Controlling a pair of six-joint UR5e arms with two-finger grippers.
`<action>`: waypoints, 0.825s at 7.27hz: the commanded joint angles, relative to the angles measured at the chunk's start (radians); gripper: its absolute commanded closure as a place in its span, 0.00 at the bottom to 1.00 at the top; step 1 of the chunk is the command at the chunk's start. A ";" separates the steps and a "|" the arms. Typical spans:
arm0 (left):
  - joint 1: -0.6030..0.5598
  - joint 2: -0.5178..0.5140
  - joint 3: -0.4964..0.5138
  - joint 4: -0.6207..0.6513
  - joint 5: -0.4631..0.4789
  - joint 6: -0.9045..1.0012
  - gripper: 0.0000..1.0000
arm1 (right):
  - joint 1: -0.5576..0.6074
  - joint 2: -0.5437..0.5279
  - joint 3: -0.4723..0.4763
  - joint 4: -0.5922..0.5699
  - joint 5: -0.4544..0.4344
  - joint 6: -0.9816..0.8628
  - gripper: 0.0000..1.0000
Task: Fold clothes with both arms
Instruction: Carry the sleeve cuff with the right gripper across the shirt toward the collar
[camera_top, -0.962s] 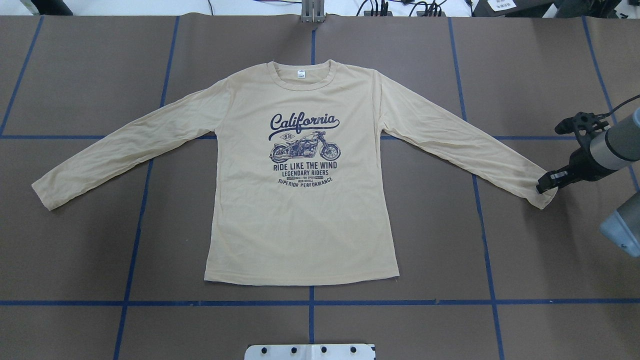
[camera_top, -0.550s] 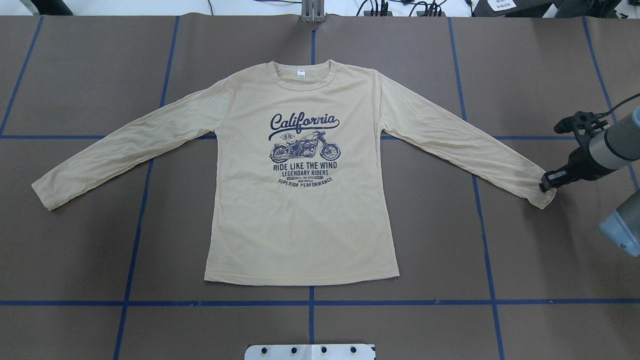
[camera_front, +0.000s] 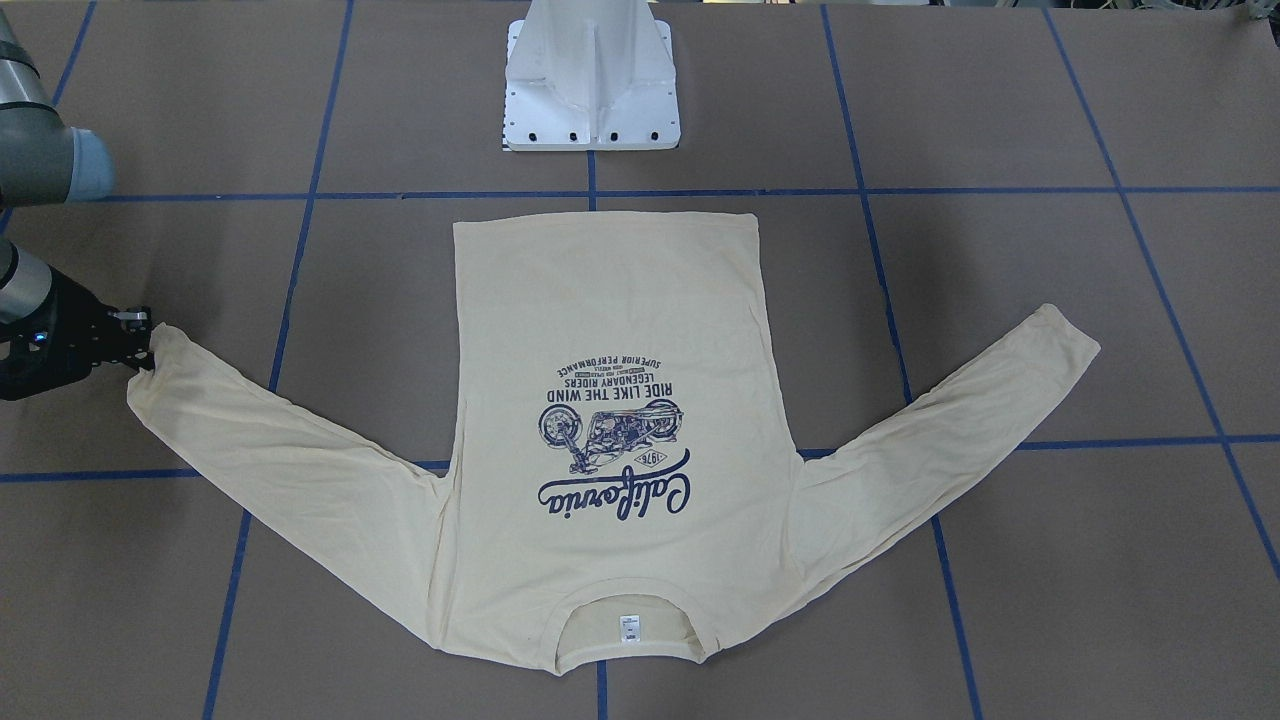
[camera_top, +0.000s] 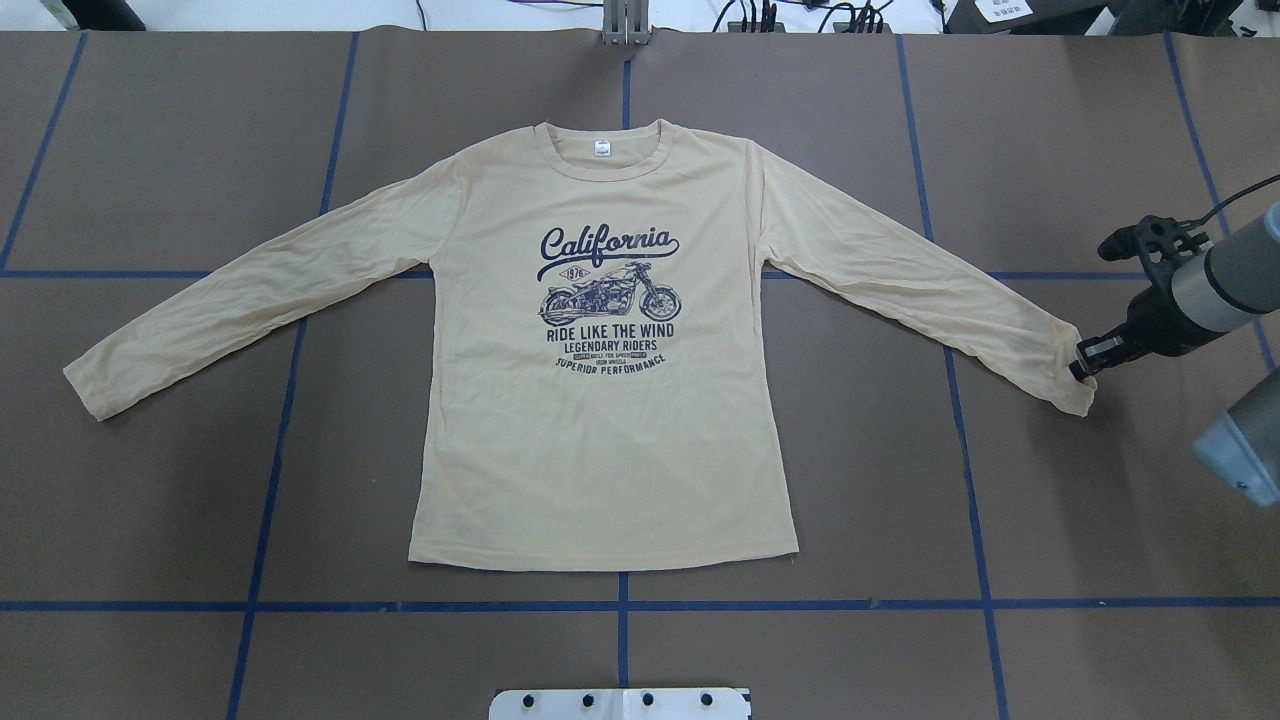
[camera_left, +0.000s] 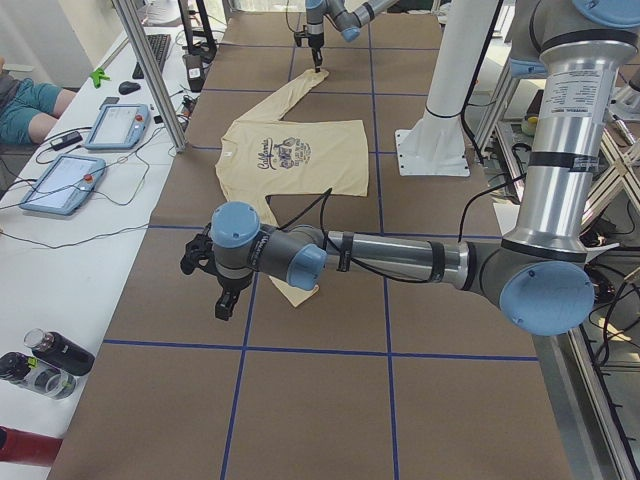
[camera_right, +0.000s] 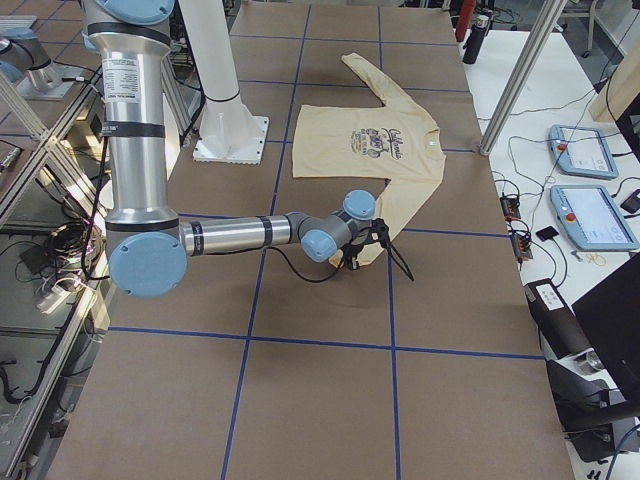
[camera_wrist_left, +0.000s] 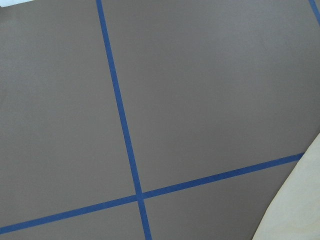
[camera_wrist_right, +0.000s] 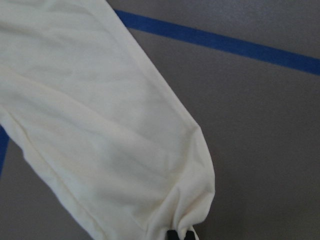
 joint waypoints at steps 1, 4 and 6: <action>0.000 0.000 0.001 0.001 0.000 0.000 0.00 | 0.031 0.009 0.076 -0.005 0.053 0.054 1.00; 0.000 0.001 0.004 0.002 0.003 -0.002 0.00 | 0.021 0.318 0.037 -0.095 0.067 0.320 1.00; 0.000 0.001 0.006 0.002 0.003 -0.002 0.00 | 0.005 0.550 -0.136 -0.198 0.059 0.334 1.00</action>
